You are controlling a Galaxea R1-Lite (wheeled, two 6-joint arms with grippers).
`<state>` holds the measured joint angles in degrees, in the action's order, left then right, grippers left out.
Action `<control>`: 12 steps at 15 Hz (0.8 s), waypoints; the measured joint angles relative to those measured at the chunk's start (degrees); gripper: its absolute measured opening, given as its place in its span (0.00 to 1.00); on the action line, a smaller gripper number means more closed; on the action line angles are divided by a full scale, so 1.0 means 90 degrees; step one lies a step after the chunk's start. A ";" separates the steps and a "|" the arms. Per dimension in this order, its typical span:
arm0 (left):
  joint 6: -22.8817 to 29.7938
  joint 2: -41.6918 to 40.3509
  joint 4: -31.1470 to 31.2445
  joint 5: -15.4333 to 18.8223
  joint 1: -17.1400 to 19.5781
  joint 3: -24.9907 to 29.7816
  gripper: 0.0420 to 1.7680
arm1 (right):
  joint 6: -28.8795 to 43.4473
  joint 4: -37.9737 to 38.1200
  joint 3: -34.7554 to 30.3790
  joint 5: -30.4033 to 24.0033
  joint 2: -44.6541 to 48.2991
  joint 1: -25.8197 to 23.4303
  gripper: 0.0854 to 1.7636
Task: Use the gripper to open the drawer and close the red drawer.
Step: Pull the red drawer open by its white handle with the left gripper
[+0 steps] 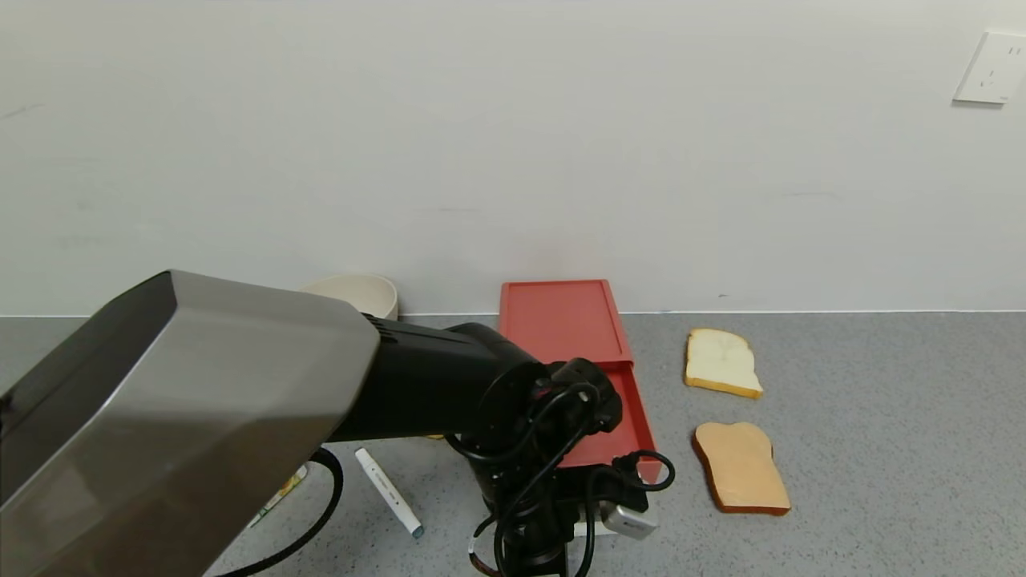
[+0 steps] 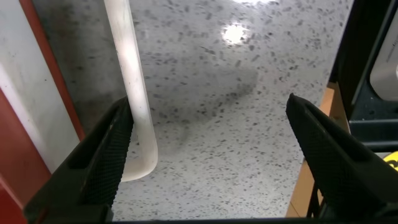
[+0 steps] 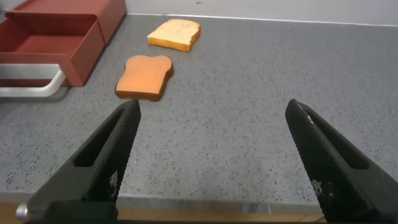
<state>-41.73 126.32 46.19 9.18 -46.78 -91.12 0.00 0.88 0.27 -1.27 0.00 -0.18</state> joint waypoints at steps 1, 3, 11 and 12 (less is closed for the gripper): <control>0.0000 -0.0020 0.0003 0.0008 -0.0024 0.0046 0.98 | 0.0000 0.0000 0.0000 -0.0003 0.0000 0.0000 0.97; 0.0007 -0.0054 0.0003 0.0003 -0.0045 0.0099 0.98 | 0.0000 0.0000 0.0000 -0.0003 0.0000 0.0000 0.97; 0.0303 -0.0137 0.0003 0.0003 -0.0241 0.0245 0.98 | 0.0000 0.0000 0.0000 -0.0003 0.0000 0.0000 0.97; 0.0310 -0.0144 0.0003 0.0005 -0.0245 0.0215 0.98 | 0.0000 0.0000 0.0000 -0.0003 0.0000 0.0000 0.97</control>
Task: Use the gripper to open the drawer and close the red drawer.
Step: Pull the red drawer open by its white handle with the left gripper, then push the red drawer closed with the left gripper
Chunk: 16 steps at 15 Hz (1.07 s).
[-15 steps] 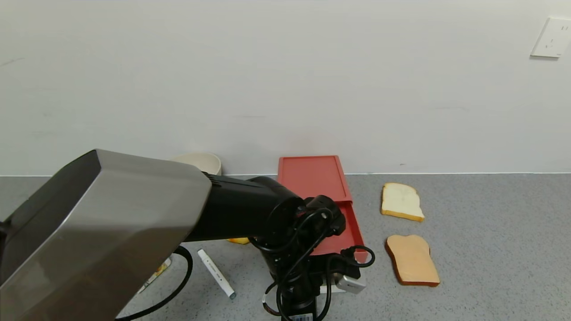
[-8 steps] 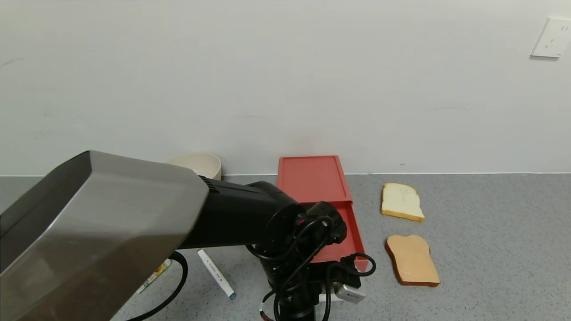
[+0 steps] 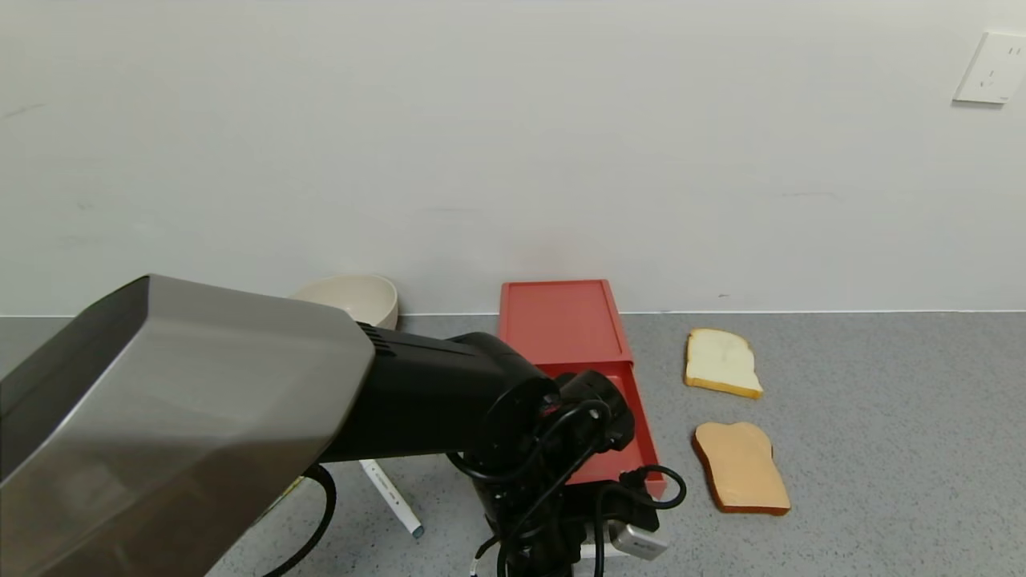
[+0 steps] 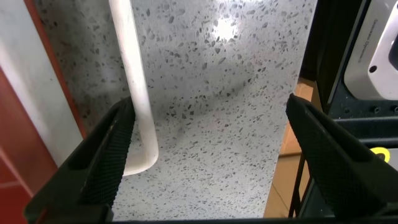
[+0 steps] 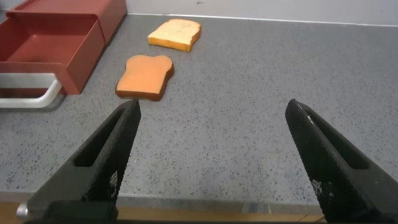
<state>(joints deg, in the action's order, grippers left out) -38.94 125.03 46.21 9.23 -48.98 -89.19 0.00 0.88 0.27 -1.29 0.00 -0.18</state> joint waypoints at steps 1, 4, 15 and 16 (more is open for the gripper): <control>0.0000 -0.0012 0.0001 -0.0003 0.0007 -0.0019 0.98 | 0.0000 0.0000 0.0000 0.0000 0.0000 0.0000 0.97; 0.0205 -0.0168 0.0049 -0.0015 0.0014 -0.0175 0.98 | 0.0000 0.0000 0.0000 0.0000 0.0000 0.0000 0.97; 0.3546 -0.1367 0.0398 0.0005 0.0328 -0.0868 0.98 | 0.0000 0.0000 0.0000 -0.0003 0.0000 0.0000 0.97; 0.3905 -0.1491 0.0344 -0.0007 0.0364 -0.0825 0.98 | 0.0000 0.0000 0.0000 0.0000 0.0000 0.0000 0.97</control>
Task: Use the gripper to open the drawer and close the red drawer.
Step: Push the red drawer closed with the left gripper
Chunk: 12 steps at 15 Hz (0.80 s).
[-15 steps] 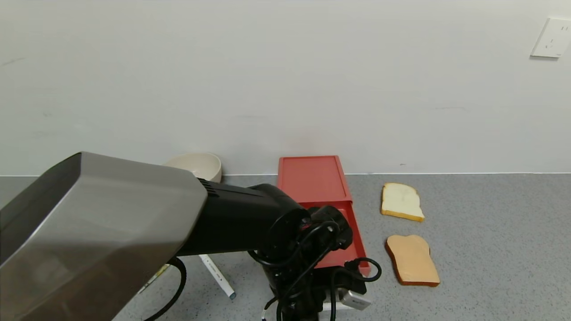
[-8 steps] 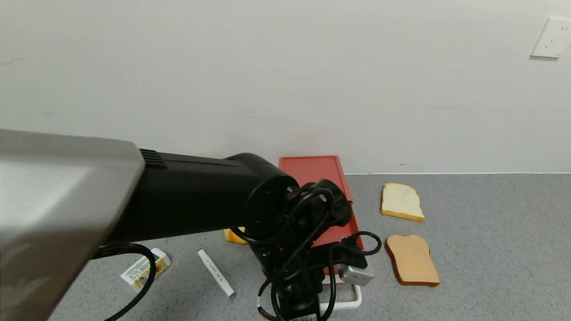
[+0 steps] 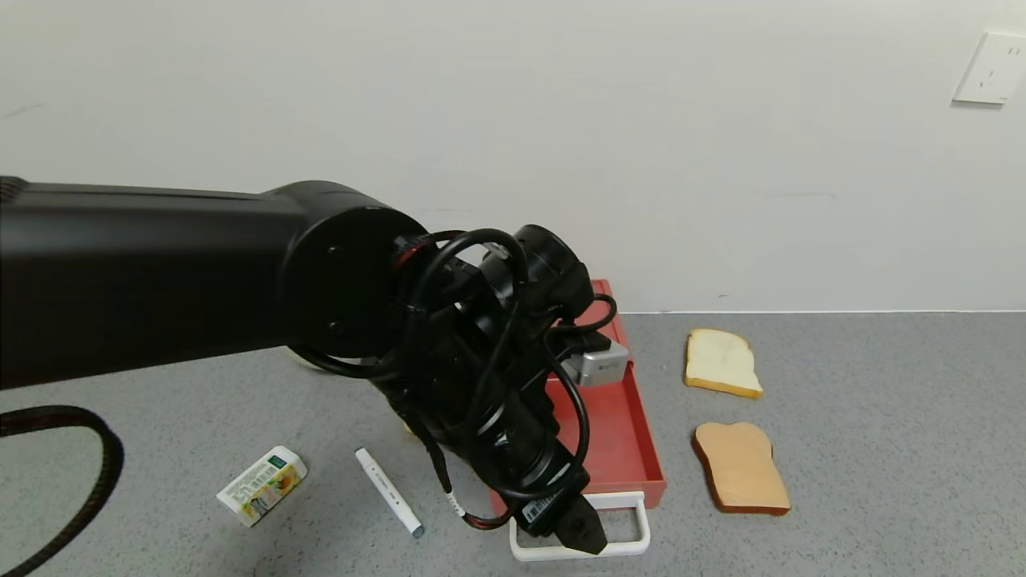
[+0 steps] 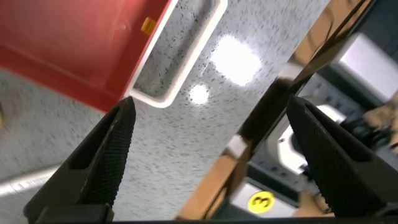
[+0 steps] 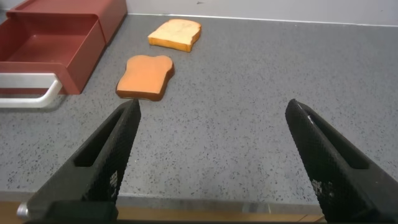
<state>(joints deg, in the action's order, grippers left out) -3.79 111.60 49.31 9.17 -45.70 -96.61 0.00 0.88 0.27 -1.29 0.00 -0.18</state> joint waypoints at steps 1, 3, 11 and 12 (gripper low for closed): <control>0.0446 -0.0131 -0.0031 -0.0018 0.0056 0.0028 0.98 | 0.0000 0.0000 0.0000 0.0000 0.0000 0.0000 0.97; 0.1336 -0.0321 -0.0038 -0.0195 0.0203 0.0049 0.98 | 0.0000 0.0000 0.0000 0.0000 0.0000 0.0000 0.97; 0.2999 -0.0767 -0.0530 -0.1253 0.1146 0.0175 0.98 | 0.0000 0.0000 0.0000 0.0000 0.0000 0.0000 0.97; 0.3000 -0.0836 -0.0534 -0.1306 0.1220 0.0182 0.98 | 0.0000 0.0000 0.0000 0.0003 0.0000 0.0000 0.97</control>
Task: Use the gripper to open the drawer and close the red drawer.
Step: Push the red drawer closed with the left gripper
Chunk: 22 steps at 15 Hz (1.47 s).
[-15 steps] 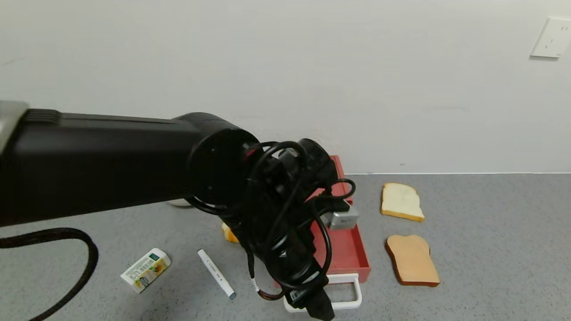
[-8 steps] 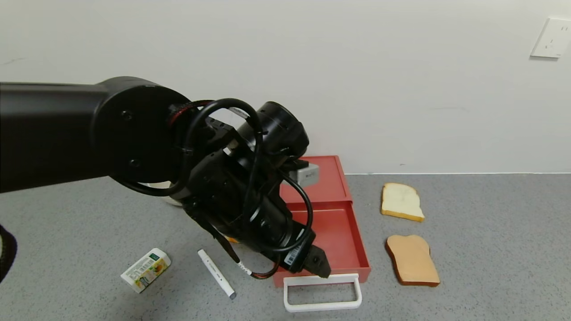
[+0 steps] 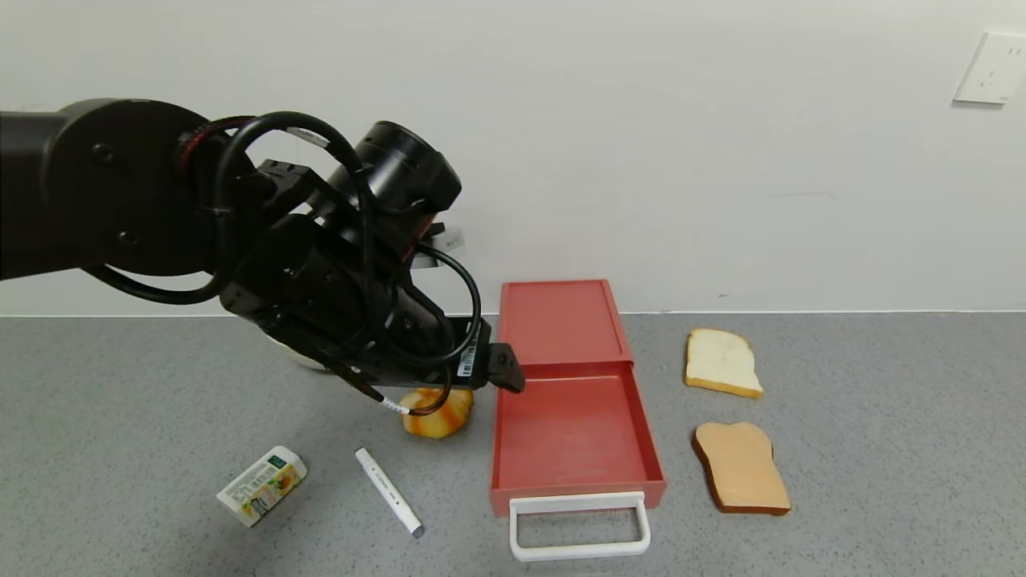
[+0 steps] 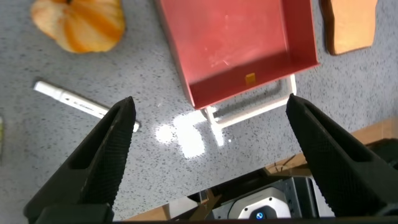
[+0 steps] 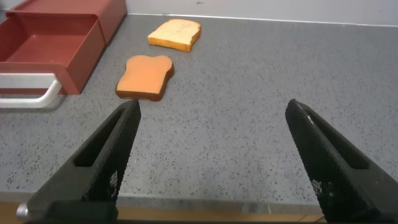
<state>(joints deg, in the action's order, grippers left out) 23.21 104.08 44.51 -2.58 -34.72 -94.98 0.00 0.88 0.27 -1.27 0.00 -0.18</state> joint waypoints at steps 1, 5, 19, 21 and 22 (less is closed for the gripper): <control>0.0003 -0.0056 -0.0003 -0.0005 0.0079 0.0012 0.98 | 0.0000 0.0000 0.0000 -0.0003 0.0000 0.0000 0.97; 0.0003 -0.0165 -0.0008 -0.0005 0.0236 0.0046 0.98 | 0.0000 0.0000 0.0000 -0.0003 0.0000 0.0000 0.97; -0.1315 -0.0163 -0.0018 0.0184 0.0058 0.0192 0.98 | 0.0000 0.0000 0.0000 -0.0003 0.0000 0.0000 0.97; -0.2246 -0.0157 -0.0083 0.0826 0.0003 0.0233 0.98 | 0.0000 0.0000 0.0000 0.0000 0.0000 0.0000 0.97; -0.2756 -0.0150 -0.0092 0.1120 -0.0007 0.0260 0.98 | 0.0000 0.0000 0.0000 -0.0003 0.0000 0.0000 0.97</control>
<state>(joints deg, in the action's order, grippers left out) -1.60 102.73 43.68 7.50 -34.78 -92.64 0.00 0.88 0.27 -1.29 0.00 -0.18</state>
